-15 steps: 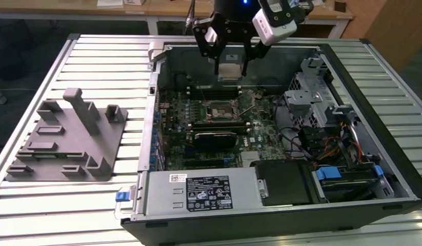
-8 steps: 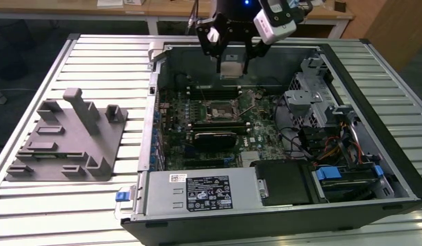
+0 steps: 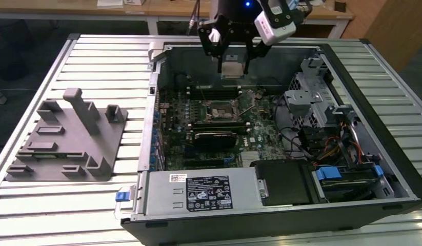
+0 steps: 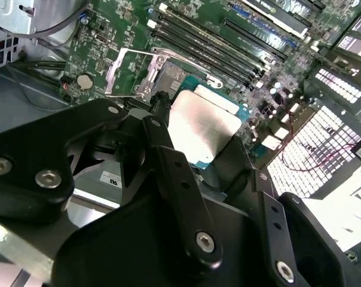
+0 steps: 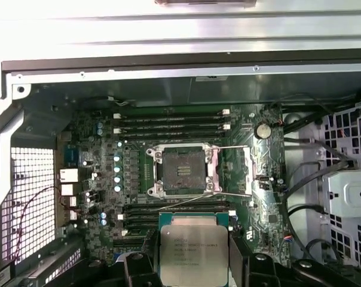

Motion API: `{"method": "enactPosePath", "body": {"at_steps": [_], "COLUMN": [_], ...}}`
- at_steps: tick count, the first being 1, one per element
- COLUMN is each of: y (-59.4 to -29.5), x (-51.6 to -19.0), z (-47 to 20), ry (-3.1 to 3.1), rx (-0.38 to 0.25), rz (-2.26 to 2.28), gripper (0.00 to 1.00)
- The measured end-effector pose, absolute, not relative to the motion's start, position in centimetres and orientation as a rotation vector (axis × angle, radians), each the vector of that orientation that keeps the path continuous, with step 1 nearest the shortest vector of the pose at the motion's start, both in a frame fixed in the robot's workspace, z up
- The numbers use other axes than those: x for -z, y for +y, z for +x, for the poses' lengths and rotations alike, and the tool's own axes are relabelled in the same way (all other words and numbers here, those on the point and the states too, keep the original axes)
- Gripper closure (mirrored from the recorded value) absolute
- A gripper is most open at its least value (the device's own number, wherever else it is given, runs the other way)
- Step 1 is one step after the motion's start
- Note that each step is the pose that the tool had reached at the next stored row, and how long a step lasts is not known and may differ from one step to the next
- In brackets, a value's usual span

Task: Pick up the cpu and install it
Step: 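Pick up the cpu and move it towards the insertion slot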

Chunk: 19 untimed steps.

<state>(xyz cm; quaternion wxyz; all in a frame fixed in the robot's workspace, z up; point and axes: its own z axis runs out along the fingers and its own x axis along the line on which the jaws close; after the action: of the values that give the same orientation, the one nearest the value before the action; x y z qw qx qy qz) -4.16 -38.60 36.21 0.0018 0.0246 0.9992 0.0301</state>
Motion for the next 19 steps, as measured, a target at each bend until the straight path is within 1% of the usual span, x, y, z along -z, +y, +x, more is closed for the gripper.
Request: {"method": "enactPosePath", "body": {"at_steps": [9, 19], "y": [-38.4, -37.4], "x": [-35.3, -33.8], "z": [-4.1, -4.1], "ry": [3.136, 3.135], "rx": [-0.102, -0.115], "rz": [0.077, 0.077], "gripper": [0.45, 0.45]}}
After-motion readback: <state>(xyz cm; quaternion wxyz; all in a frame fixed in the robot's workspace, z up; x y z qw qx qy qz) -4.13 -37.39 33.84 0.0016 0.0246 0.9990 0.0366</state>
